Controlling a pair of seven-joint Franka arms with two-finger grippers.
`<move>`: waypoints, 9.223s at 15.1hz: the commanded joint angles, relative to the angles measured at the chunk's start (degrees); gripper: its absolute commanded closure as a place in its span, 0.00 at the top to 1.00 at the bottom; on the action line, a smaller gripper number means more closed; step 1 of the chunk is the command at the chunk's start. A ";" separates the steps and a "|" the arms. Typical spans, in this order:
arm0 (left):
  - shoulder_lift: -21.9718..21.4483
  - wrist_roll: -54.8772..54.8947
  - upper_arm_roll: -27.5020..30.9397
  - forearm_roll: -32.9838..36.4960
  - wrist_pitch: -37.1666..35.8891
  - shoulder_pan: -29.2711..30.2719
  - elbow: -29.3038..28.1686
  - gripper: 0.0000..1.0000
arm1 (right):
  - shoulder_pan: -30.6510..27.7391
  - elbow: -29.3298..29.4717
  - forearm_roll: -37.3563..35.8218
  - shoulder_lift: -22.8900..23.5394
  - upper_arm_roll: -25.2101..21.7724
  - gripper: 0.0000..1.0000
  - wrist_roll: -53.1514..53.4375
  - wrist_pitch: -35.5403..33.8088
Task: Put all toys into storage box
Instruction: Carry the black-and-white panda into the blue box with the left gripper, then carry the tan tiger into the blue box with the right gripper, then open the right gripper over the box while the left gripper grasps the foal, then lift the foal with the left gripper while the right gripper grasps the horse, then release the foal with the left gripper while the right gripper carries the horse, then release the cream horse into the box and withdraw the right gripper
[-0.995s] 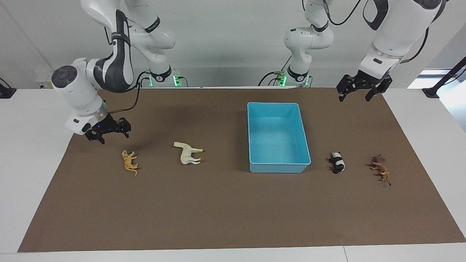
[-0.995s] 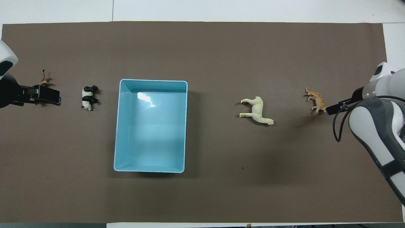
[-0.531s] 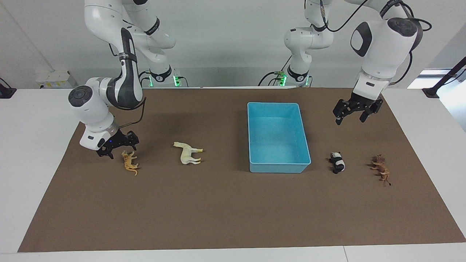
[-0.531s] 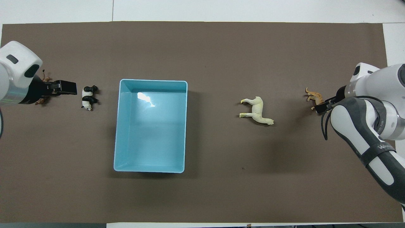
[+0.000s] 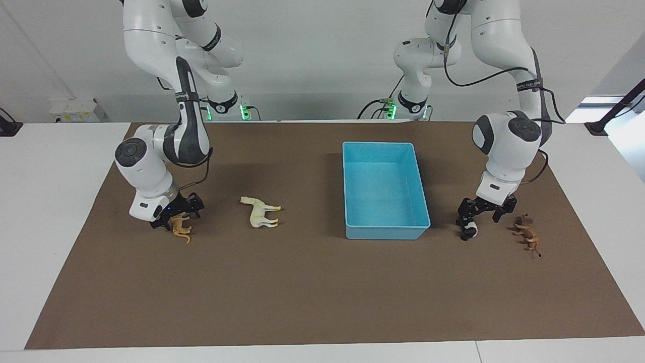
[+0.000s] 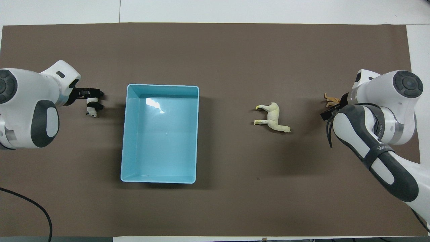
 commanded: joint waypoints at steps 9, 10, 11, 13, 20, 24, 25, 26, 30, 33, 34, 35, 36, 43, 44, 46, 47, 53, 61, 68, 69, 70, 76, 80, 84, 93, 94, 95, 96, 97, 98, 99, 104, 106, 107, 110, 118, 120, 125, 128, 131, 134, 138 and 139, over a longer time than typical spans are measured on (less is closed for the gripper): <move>3.17 -3.70 -0.56 1.06 2.89 -2.16 -1.00 1.00 | -1.60 0.17 1.42 0.07 0.24 0.00 2.08 0.43; 3.08 -3.69 -0.56 1.06 2.89 -2.16 -1.44 1.00 | -1.60 0.17 1.42 0.07 0.24 0.00 2.17 0.43; 3.08 -3.78 -0.56 1.06 2.71 -2.51 -1.44 1.00 | -1.42 0.17 1.42 0.07 0.24 0.00 2.26 0.43; 3.00 -3.78 -0.56 1.06 0.79 -3.22 -0.92 0.50 | -1.07 0.26 1.42 0.07 0.24 0.00 2.96 -0.01; 2.56 -4.04 -0.65 -1.91 -20.62 -3.57 12.33 0.00 | 1.04 6.14 1.42 -3.61 0.68 0.00 9.72 -9.58; -1.56 -11.30 -0.91 -7.55 -38.49 -7.85 20.18 0.00 | 2.44 11.40 1.42 -7.57 0.77 0.00 13.68 -19.75; -2.44 -16.47 -1.00 -7.73 -39.55 -11.01 19.48 0.00 | 2.53 13.42 1.42 -8.36 0.77 0.00 14.30 -22.74; -3.41 -21.14 -1.08 -7.73 -39.13 -14.35 17.21 0.00 | 2.71 15.53 1.42 -9.06 0.77 0.00 14.91 -25.56; -9.56 -30.33 -1.00 -7.73 -26.24 -23.16 0.79 0.05 | 2.80 17.66 1.33 -11.97 0.77 0.00 16.06 -30.24; -9.92 -30.50 -0.91 -7.64 -25.76 -23.26 0.31 1.00 | 2.88 17.66 1.33 -12.58 0.86 0.00 16.84 -31.03; -9.92 -30.50 -0.74 -7.38 -26.72 -22.65 1.88 1.00 | 2.89 17.83 1.33 -12.67 1.82 0.00 18.42 -31.30; -9.92 -30.15 -0.21 -6.42 -28.91 -21.86 3.81 1.00 | 2.89 18.53 1.33 -12.68 4.09 0.00 22.43 -32.26; -9.84 -27.45 -0.03 -3.97 -30.93 -19.68 5.92 1.00 | 2.97 20.02 0.98 -12.68 6.63 0.00 28.57 -33.31; -9.22 -11.46 0.41 -1.85 -30.52 -11.75 9.28 1.00 | 22.71 25.46 -1.31 -10.75 11.67 0.00 65.59 -32.35; -8.96 -5.34 0.76 -0.01 -27.46 -8.61 9.37 1.00 | 28.23 27.66 -2.61 -7.70 11.58 0.00 72.76 -32.09; -7.91 8.11 0.67 0.71 -18.69 -1.23 8.32 1.00 | 36.25 32.93 -8.31 -1.63 11.67 0.00 85.44 -30.00; -6.60 13.22 0.67 0.71 -15.25 1.15 7.70 1.00 | 37.94 33.13 -8.95 -0.47 11.67 0.00 88.19 -27.98; 1.13 21.18 0.76 0.71 -2.05 8.03 7.52 1.00 | 48.67 41.21 -15.80 14.03 10.96 0.00 103.15 -20.41; 10.72 16.37 0.76 -1.13 5.96 11.37 12.80 1.00 | 47.63 42.78 -13.09 14.39 10.70 1.00 104.48 -26.53; 12.05 12.13 0.76 -1.14 7.28 12.78 10.52 1.00 | 32.53 42.10 -12.73 9.12 10.53 1.00 89.73 -32.88; 11.87 12.04 0.76 -1.14 7.20 12.87 9.99 1.00 | 30.16 41.40 -12.65 9.03 10.61 1.00 86.49 -32.79; 11.70 11.43 0.76 -1.14 7.37 12.95 9.37 1.00 | 27.87 40.00 -12.65 8.77 10.61 1.00 82.89 -32.36; 10.99 5.29 0.76 -1.14 6.32 11.90 7.52 0.48 | 17.57 20.51 -10.36 2.37 10.61 1.00 67.14 -19.38; 10.91 4.74 0.76 -1.05 3.69 11.81 8.22 0.00 | 14.75 10.37 -10.27 -0.20 10.70 1.00 63.09 -11.35; 10.82 1.86 0.50 -1.14 -3.41 9.62 13.13 0.00 | 13.52 7.12 -9.22 -0.37 10.61 1.00 57.90 -9.34; -6.92 -25.53 0.15 -5.18 -34.72 -11.09 11.33 0.00 | 13.26 0.35 -9.22 -0.19 10.61 1.00 55.88 0.77; -8.33 -30.19 0.15 -5.27 -34.12 -14.17 8.60 0.00 | 12.82 0.00 -9.22 -0.19 10.61 0.86 55.35 1.48; -9.56 -34.67 0.15 -5.27 -32.29 -17.42 5.53 0.00 | 12.82 -0.44 -9.22 -0.19 10.61 0.65 55.26 2.62; -10.62 -38.98 0.15 -5.27 -29.14 -20.41 2.63 0.00 | 13.16 -0.71 -9.22 -0.19 10.61 0.07 55.52 3.41; -11.67 -42.85 0.15 -5.27 -25.54 -22.45 -0.62 0.00 | 13.52 -0.71 -9.22 -0.19 10.61 0.00 56.13 3.50; -12.73 -44.81 0.15 -5.27 -21.93 -24.64 -3.78 0.00 | 13.61 -0.54 -9.22 -0.19 10.61 0.00 56.14 3.51; -13.08 -45.35 0.15 -5.27 -20.59 -25.62 -4.68 0.49 | 13.61 -0.27 -9.22 -0.19 10.61 0.00 56.22 3.24; -13.44 -46.14 0.15 -5.27 -21.28 -25.98 -2.42 1.00 | 17.99 12.51 -8.96 0.33 10.70 0.00 60.95 -12.35; -14.58 -45.88 0.41 -5.27 -26.09 -25.63 0.65 1.00 | 22.11 23.23 -6.33 1.73 10.88 0.00 66.22 -21.68; -15.02 -45.45 0.76 -5.27 -29.42 -25.54 2.76 1.00 | 25.09 29.20 -5.27 3.74 10.79 0.00 69.46 -25.55; -16.16 -43.35 0.76 -5.27 -37.16 -22.74 7.86 1.00 | 33.01 44.77 -5.53 9.81 10.61 0.00 79.66 -30.68; -17.04 -10.67 1.02 -4.13 -51.76 -11.24 18.94 1.00 | 40.15 48.16 -6.67 11.14 10.35 0.00 85.66 -30.68; -17.04 -1.02 1.02 -3.95 -53.26 -7.98 20.26 1.00 | 40.85 48.07 -6.84 11.58 10.35 0.00 86.11 -29.64; -13.34 4.74 1.02 -3.51 -57.58 -5.06 26.78 1.00 | 43.58 47.72 -9.92 17.72 10.44 0.00 89.71 -23.22; -14.93 5.09 0.76 -3.60 -57.84 -5.50 24.92 1.00 | 43.67 46.23 -10.88 19.49 10.44 0.00 89.62 -18.13; -15.46 5.01 0.85 -3.69 -58.99 -5.59 24.66 1.00 | 44.28 45.87 -10.45 19.49 10.44 0.05 90.15 -18.73; -15.81 4.66 0.85 -3.69 -58.11 -5.68 23.61 1.00 | 44.37 46.40 -10.71 19.67 10.44 1.00 93.13 -19.08; -15.99 5.09 0.85 -3.60 -57.50 -5.76 23.52 1.00 | 43.14 49.39 -10.89 18.10 9.57 1.00 94.63 -26.28; -15.99 5.18 0.67 -3.60 -56.27 -5.68 23.69 1.00 | 42.70 49.30 -10.89 15.82 8.08 1.00 94.02 -26.29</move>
